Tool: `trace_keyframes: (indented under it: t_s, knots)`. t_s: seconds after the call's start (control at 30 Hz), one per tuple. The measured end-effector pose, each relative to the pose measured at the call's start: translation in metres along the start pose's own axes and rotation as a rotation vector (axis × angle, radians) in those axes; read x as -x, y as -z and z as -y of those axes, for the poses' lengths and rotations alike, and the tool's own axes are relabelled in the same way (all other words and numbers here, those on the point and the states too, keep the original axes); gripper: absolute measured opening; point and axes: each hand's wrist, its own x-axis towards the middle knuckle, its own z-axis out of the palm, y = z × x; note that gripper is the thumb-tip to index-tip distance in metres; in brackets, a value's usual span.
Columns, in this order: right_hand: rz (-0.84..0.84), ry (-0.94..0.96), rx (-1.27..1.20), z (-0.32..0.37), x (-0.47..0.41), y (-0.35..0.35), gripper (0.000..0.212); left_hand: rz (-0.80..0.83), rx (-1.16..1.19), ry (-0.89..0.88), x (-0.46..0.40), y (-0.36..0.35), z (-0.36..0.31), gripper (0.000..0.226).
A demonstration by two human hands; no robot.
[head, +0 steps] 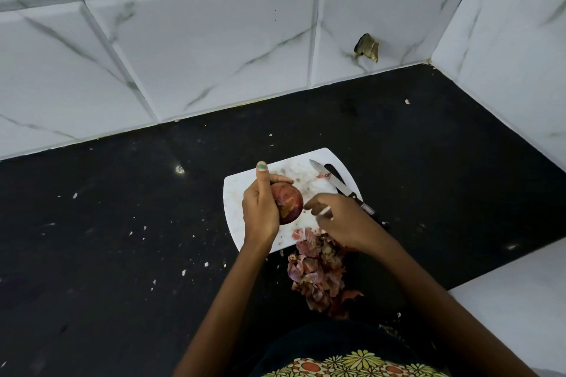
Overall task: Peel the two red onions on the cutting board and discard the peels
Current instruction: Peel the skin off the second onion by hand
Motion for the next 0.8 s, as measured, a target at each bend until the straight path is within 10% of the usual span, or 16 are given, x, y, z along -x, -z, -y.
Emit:
trace_keyframes:
  t_s: [0.3,0.8]
  knots:
    - [-0.442,0.364,-0.267,0.033,0.006,-0.011,0.010,-0.046,0.011,-0.022,0.000,-0.001,0.002,0.060]
    - [-0.513,0.105,-0.284,0.013,-0.009,-0.012,0.005,-0.045,0.078,0.004,0.003,-0.004,-0.003,0.058]
